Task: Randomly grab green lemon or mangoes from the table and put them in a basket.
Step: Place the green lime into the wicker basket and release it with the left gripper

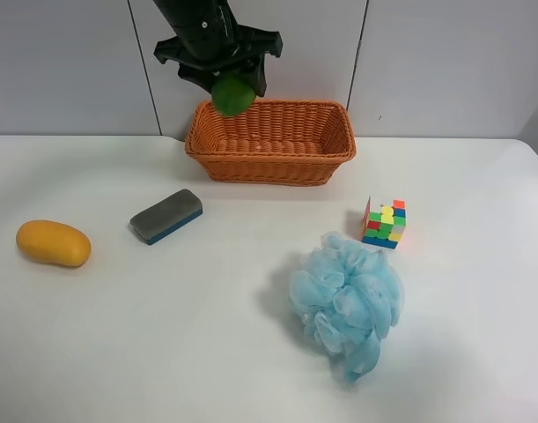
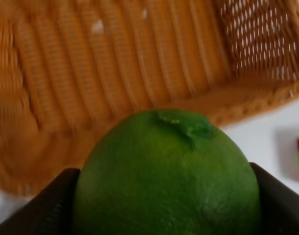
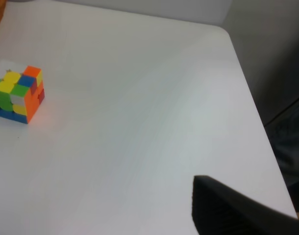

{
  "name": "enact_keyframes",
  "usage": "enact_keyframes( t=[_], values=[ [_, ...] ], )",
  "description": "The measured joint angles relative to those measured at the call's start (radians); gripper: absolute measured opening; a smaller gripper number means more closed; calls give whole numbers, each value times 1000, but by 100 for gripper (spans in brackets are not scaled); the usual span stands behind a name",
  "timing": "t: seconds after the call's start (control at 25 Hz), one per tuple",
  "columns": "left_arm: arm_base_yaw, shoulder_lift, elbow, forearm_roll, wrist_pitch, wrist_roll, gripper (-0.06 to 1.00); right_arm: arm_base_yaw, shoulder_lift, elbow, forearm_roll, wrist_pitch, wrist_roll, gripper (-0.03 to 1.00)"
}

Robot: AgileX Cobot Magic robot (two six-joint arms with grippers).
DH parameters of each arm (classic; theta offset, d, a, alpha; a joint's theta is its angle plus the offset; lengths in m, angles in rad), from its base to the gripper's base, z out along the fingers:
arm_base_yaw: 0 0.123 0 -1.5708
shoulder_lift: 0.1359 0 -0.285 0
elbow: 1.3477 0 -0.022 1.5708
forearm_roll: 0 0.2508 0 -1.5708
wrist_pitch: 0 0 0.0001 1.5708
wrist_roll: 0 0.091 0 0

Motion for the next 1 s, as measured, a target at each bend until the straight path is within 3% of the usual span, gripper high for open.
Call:
enact_keyframes(
  t=[0.12,0.52,1.0],
  values=[
    [0,50,-44,10,-34,30,62,0,0,0,0,0,-1,99],
    [6,205,-70,78,-291,69,62,0,0,0,0,0,-1,99],
    [42,274,-70,63,-331,58,62,0,0,0,0,0,-1,99]
  ],
)
